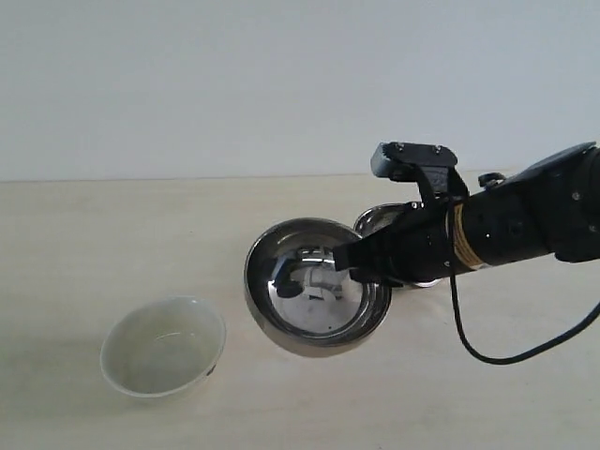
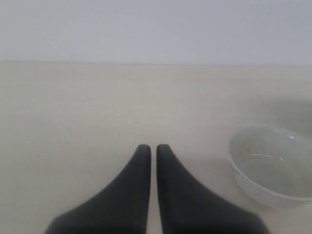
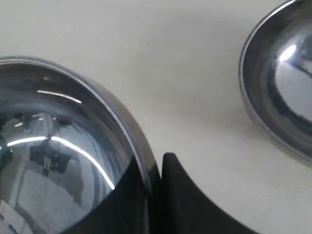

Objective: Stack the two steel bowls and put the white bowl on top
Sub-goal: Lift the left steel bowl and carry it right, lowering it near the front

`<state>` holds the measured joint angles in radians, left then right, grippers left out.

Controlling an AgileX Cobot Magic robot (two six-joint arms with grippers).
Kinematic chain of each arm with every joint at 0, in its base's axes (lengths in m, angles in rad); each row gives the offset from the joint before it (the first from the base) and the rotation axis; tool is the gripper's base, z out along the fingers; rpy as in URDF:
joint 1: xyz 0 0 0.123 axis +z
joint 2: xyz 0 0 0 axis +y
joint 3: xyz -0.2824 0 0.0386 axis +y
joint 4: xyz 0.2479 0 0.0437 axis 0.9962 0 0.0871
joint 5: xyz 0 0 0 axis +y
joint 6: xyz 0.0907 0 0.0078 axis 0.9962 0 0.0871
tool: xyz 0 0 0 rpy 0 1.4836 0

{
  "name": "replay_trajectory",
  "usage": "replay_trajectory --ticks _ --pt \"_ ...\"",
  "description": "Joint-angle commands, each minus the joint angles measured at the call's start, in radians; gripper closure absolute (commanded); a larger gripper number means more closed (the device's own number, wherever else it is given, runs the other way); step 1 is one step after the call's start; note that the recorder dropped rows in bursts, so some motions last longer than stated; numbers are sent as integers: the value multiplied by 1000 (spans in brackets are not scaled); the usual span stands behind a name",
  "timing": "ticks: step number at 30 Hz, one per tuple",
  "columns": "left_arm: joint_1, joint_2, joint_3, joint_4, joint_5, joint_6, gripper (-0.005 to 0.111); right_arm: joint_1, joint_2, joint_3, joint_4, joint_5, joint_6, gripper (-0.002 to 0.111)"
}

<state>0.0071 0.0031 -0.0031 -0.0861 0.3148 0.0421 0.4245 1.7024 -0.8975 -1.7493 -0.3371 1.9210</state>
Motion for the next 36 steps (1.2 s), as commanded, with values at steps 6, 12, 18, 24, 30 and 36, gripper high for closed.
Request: replay_trajectory --ticks 6,12,18,24,30,36 --pt "-5 -3 3 0 -8 -5 103 -6 121 2 5 -78 -25 108" --pt "-5 -3 3 0 -8 -5 103 -6 124 2 5 -67 -34 108" --pt "-5 -3 3 0 -8 -5 103 -6 125 26 5 0 -56 108" --pt "-5 -3 3 0 -8 -5 103 -6 125 26 5 2 -56 108" --pt "-5 -3 3 0 -8 -5 103 -6 125 26 5 -1 -40 108" --pt "-5 -3 3 0 -8 -5 103 -6 125 26 5 -12 -40 108"
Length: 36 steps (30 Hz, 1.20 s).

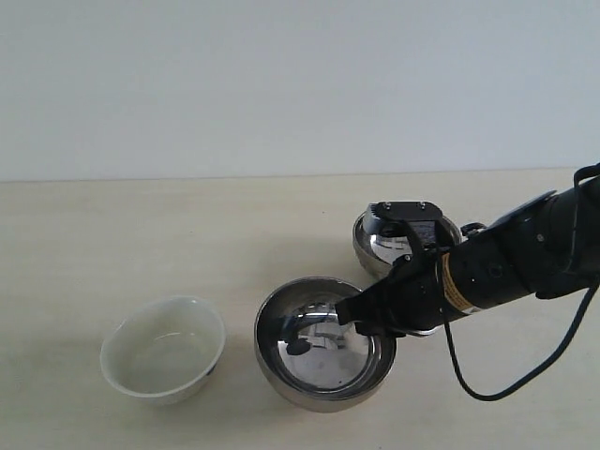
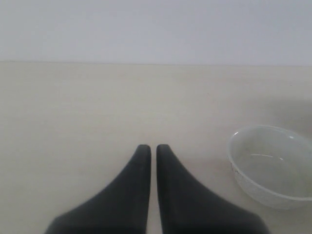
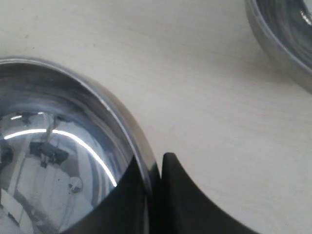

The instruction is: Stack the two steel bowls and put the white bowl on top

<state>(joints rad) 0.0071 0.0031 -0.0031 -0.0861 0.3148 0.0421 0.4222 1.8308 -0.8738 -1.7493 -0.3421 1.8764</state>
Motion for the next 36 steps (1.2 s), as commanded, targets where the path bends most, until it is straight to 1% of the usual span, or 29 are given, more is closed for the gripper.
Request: replay_trajectory --ticks 1,8,15,17,24,33,36 --pt "-5 -3 3 0 -8 -5 103 -3 -3 2 5 -7 5 108" --pt "-5 -3 3 0 -8 -5 103 -3 -3 2 5 -1 -1 108" --pt "-5 -3 3 0 -8 -5 103 -3 -3 2 45 9 -2 108" --pt "-5 -3 3 0 -8 -5 103 7 -3 2 45 27 -2 108" --pt "-5 -3 3 0 -8 -5 103 89 19 -5 34 88 -9 108" --pt "-5 -3 3 0 -8 -5 103 87 17 -5 9 130 -30 108" --pt "-5 -3 3 0 -8 -5 103 87 17 -5 9 121 -85 108"
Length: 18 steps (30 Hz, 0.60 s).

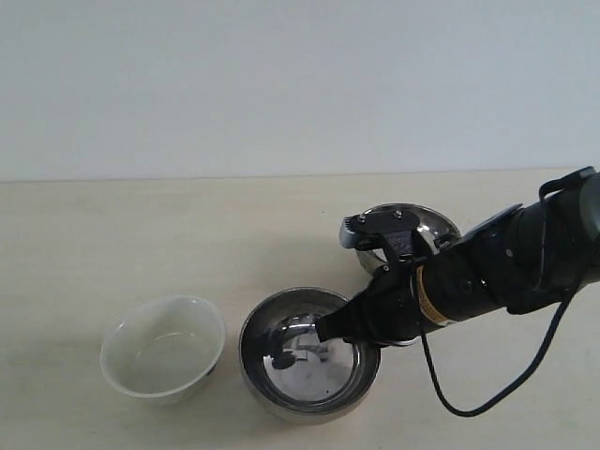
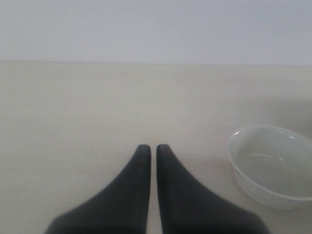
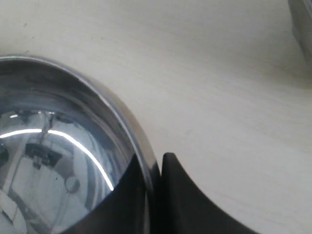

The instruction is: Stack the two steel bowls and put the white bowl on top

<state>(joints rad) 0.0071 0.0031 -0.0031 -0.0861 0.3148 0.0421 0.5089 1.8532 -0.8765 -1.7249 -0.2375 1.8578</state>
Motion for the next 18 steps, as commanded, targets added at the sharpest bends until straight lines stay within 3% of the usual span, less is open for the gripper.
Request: replay_trajectory --ticks 1,4,10,18 --pt "-5 -3 3 0 -8 -5 103 0 -5 -3 -15 13 -79 108" --pt "-5 -3 3 0 -8 -5 103 0 -5 -4 -15 -22 -83 98" --pt "-5 -3 3 0 -8 -5 103 0 -5 -24 -13 -27 -77 43" --pt "-5 -3 3 0 -8 -5 103 0 -37 -78 -15 7 -81 42"
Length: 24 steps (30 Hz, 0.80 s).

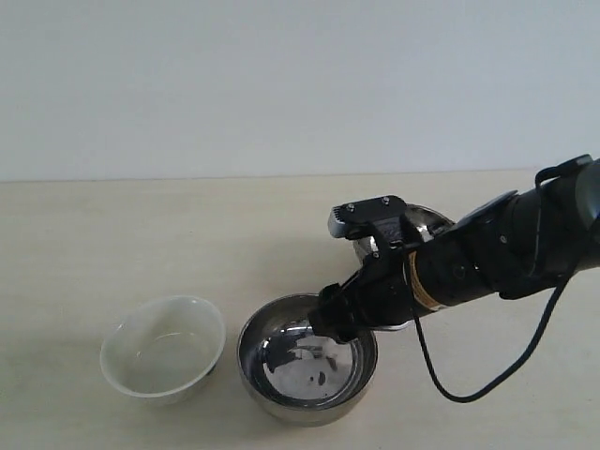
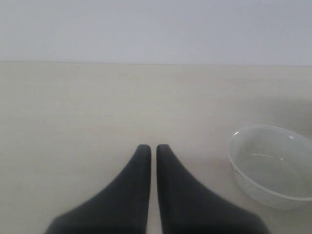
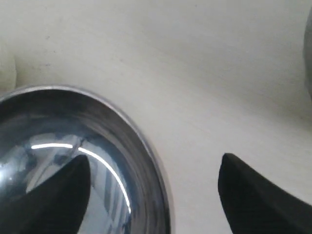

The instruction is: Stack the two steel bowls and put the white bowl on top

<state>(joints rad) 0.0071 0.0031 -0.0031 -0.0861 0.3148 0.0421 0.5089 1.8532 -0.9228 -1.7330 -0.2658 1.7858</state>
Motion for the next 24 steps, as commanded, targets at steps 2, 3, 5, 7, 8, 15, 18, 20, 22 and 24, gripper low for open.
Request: replay_trajectory --ticks 2,3,5,7,8,15,18,20,22,24 --pt "-5 -3 3 0 -8 -5 103 0 -71 -44 -9 129 -9 42" --pt "-5 -3 3 0 -8 -5 103 0 -90 -44 -9 196 -9 42" --pt "-5 -3 3 0 -8 -5 103 0 -130 -44 -5 324 -9 42" --pt "-5 -3 3 0 -8 -5 103 0 -164 -44 54 455 -5 42" --pt "-5 -3 3 0 -8 -5 103 0 -174 -44 91 521 -6 42" --pt "-5 -3 3 0 -8 -5 103 -39 -162 -44 267 788 -72 42" --pt "-5 -3 3 0 -8 -5 103 -100 -114 -44 339 675 -75 42" --pt "-5 -3 3 0 -8 -5 103 -147 -74 -44 353 559 -64 42" --pt "-5 -3 3 0 -8 -5 103 -204 -28 -48 355 417 -28 42" --pt "-5 -3 3 0 -8 -5 103 -233 14 -69 355 388 -26 42"
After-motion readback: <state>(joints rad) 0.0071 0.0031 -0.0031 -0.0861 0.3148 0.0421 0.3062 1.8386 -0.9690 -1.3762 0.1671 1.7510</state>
